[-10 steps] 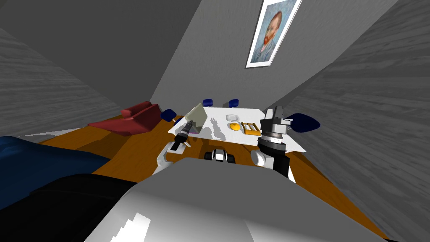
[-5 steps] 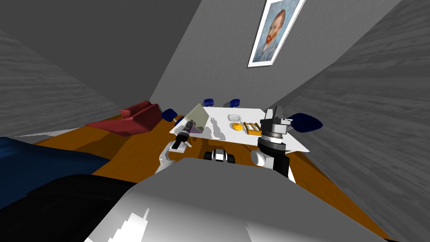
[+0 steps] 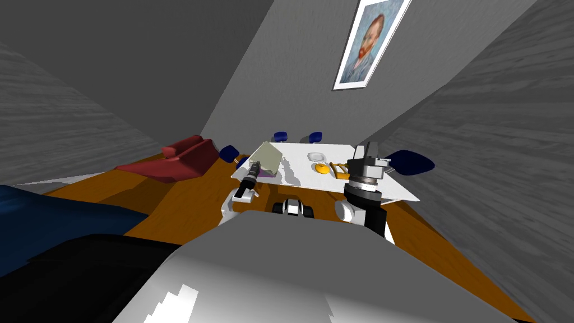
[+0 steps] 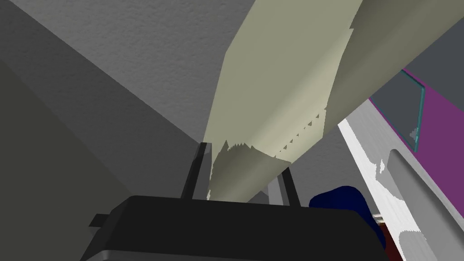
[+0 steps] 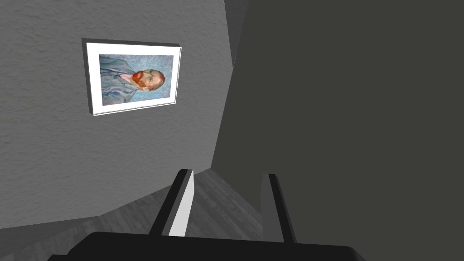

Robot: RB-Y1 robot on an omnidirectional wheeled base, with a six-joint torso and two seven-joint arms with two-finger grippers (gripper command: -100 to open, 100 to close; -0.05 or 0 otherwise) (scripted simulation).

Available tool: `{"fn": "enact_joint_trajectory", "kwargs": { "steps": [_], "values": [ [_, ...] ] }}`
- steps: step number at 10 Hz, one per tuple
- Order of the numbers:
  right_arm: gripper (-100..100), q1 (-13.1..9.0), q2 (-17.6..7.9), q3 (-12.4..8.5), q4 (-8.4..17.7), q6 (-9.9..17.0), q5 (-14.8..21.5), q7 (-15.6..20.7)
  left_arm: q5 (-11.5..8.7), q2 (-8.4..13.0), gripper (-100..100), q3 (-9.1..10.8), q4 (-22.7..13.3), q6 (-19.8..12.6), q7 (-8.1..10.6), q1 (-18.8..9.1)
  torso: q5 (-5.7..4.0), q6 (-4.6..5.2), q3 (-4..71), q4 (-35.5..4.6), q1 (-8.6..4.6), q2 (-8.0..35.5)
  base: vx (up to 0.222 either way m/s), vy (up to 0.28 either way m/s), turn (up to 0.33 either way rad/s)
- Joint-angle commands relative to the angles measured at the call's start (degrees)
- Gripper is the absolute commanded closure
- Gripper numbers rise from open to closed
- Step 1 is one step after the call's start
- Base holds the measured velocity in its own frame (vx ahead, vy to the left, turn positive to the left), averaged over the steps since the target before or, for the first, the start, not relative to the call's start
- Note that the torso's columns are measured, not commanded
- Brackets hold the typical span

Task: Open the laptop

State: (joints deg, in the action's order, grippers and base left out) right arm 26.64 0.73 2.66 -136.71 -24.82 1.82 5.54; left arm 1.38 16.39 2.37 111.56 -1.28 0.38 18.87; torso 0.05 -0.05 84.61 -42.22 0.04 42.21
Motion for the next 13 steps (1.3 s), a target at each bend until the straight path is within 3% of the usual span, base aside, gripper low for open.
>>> {"fn": "enact_joint_trajectory", "kwargs": {
  "steps": [1, 2, 6, 7, 13],
  "values": [
    [0, 0.0, 0.0, 0.0, 0.0, 0.0, 0.0, 0.0, -1.3, -1.1, 100, -0.24, -1.0, -0.1, 1.21, -0.5, -0.05, 0.06, 0.0, -0.1, 0.00, 0.0, 0.005, 0.064, -0.008],
    [0, 0.0, 0.0, 0.0, 0.0, 0.0, 0.0, 0.0, -3.0, -3.0, 100, -0.88, -4.0, 1.6, 2.98, -1.0, -0.14, 0.05, 0.0, -0.1, -0.26, 0.1, 0.002, 0.076, -0.003],
    [0, 0.0, 0.0, 0.0, 0.0, 0.0, 0.0, 0.0, -6.0, -6.6, 100, -2.05, -9.6, 5.2, 5.95, -2.2, -0.09, 0.00, -0.1, -0.2, -0.04, 0.2, -0.011, 0.118, -0.015],
    [0, 0.0, 0.0, 0.0, 0.0, 0.0, 0.0, 0.0, -5.9, -5.4, -100, -1.69, -5.6, 2.0, 5.75, -1.0, -0.10, 0.02, -0.1, -0.2, -0.09, 0.2, 0.018, 0.044, 0.000],
    [0, 0.0, 0.0, 0.0, 0.0, 0.0, 0.0, 0.0, -6.5, -4.3, -100, -1.30, 0.7, -2.1, 6.47, 1.0, -0.10, 0.06, -0.1, -0.2, -0.04, 0.2, 0.017, -0.015, 0.004]
  ]
}}
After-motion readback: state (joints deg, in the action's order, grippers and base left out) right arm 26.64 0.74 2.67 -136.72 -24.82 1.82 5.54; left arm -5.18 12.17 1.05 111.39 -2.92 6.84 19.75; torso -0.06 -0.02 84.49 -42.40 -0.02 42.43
